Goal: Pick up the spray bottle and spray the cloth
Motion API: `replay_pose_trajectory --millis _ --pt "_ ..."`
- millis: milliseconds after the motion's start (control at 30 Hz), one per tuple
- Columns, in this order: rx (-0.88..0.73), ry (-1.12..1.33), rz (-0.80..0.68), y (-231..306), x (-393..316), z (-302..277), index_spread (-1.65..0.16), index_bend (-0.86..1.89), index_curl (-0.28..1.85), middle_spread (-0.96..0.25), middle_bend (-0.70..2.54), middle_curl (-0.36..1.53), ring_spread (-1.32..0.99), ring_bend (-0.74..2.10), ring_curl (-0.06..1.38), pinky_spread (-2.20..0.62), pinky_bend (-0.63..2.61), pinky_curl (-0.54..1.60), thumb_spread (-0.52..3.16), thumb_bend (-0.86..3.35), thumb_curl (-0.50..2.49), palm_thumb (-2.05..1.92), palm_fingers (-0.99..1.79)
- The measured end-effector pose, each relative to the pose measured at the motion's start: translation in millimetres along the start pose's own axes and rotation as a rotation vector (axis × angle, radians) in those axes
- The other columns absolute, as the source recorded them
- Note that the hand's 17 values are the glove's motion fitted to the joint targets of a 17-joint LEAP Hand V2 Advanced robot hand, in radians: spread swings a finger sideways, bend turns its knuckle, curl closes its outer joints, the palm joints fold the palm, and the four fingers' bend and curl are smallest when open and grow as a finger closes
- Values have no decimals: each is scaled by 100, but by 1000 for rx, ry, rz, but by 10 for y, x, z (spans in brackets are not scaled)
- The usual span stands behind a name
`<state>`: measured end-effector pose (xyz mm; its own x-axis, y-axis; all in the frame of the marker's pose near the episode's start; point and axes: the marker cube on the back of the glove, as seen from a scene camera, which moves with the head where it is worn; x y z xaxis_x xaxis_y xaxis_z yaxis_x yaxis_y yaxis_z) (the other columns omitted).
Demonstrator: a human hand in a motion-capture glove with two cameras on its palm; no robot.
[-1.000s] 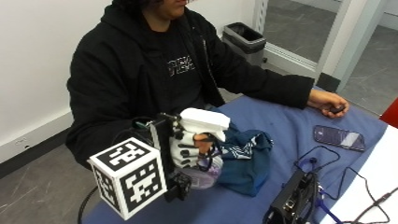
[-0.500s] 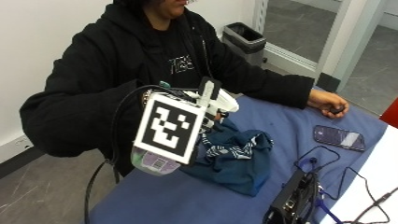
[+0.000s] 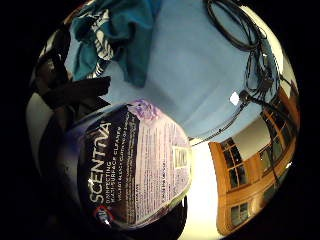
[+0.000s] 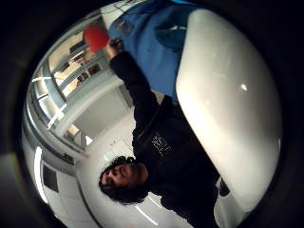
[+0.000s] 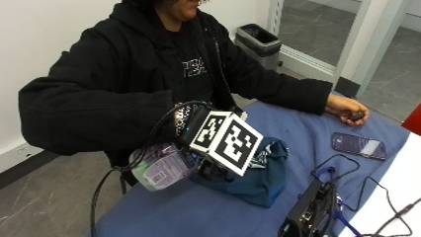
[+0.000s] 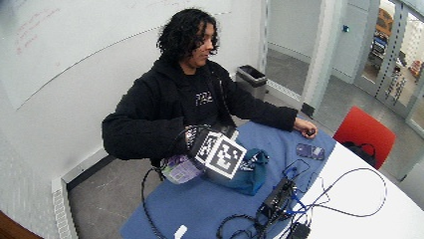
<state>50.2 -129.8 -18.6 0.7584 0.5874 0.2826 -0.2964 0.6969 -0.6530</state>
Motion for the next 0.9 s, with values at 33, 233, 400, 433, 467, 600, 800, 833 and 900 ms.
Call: replay_pose_trajectory --millis 33,233,400,433,467,600,800,833,900 --pt "-9 6 15 -52 3 11 -26 14 48 -20 43 55 -21 75 51 -28 60 45 52 -2 74 112 124" --pt "-135 96 103 -82 248 221 -26 14 47 -20 43 55 -21 75 51 -28 60 44 55 -2 75 112 123" --pt "-211 141 166 -242 371 379 -25 14 47 -20 42 55 -21 75 51 -27 60 44 56 -2 75 112 122" --pt "-224 146 176 -265 391 415 -25 14 47 -20 42 56 -21 75 51 -27 60 44 57 -2 75 112 122" --pt "-237 151 184 -285 411 449 -25 14 47 -20 42 56 -21 75 51 -27 60 44 57 -2 75 113 121" --pt "-276 161 204 -336 485 565 -25 14 46 -20 42 56 -21 75 51 -27 60 44 59 -2 75 113 121" --pt "-276 139 184 -346 483 587 -25 13 45 -19 41 56 -21 75 51 -27 60 44 61 -2 75 113 120" --pt "-265 135 170 -337 450 564 -25 13 45 -19 41 56 -21 75 51 -27 60 44 61 -2 75 113 120" --pt "-237 129 131 -314 352 503 -25 13 45 -19 41 56 -21 75 51 -27 60 44 62 -2 75 113 120"
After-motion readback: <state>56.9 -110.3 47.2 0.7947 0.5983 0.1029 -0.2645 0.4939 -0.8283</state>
